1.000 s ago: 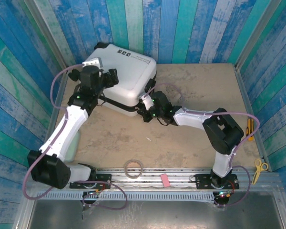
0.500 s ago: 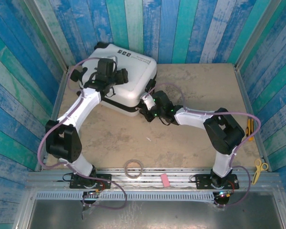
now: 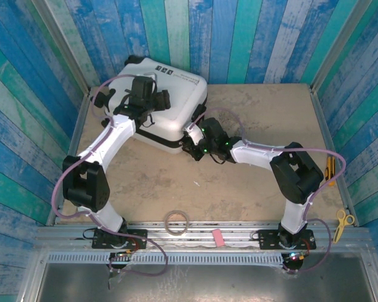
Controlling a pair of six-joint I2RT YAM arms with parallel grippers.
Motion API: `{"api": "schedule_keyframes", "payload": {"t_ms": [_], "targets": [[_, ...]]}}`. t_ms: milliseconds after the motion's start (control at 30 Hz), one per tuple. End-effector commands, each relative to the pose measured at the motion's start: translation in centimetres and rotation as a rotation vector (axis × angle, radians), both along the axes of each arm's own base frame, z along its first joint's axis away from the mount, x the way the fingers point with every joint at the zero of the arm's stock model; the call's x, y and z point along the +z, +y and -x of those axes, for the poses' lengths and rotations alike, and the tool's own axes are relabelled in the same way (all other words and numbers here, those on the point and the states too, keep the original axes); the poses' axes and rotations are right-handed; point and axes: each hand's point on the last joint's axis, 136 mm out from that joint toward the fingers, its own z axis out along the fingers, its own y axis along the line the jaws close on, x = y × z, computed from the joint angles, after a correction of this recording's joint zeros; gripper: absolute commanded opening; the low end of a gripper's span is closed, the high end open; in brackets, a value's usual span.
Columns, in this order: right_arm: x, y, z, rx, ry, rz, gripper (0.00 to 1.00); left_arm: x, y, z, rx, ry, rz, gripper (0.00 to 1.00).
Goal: Pack the luggage
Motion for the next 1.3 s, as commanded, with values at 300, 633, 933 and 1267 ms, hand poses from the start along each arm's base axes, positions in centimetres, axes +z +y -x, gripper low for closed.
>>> {"api": "schedule_keyframes", "payload": {"t_ms": [300, 633, 933, 1267], "targets": [[1.3, 0.2, -0.8, -0.020, -0.028, -0.003, 0.00, -2.1, 0.7, 3.7, -0.006, 0.110, -0.007, 0.81], [1.5, -2.3, -2.8, -0.215, -0.070, 0.032, 0.00, -1.7, 2.5, 4.7, 0.072, 0.092, -0.038, 0.82], [1.2, -4.1, -3.8, -0.335, -0.083, 0.030, 0.00, 3.0, 11.0, 6.2, 0.432, -0.046, 0.023, 0.91], [1.9, -3.9, -3.3, -0.290, -0.098, 0.017, 0.00, 0.3, 21.3, 6.9, 0.748, 0.057, 0.358, 0.94]]}}
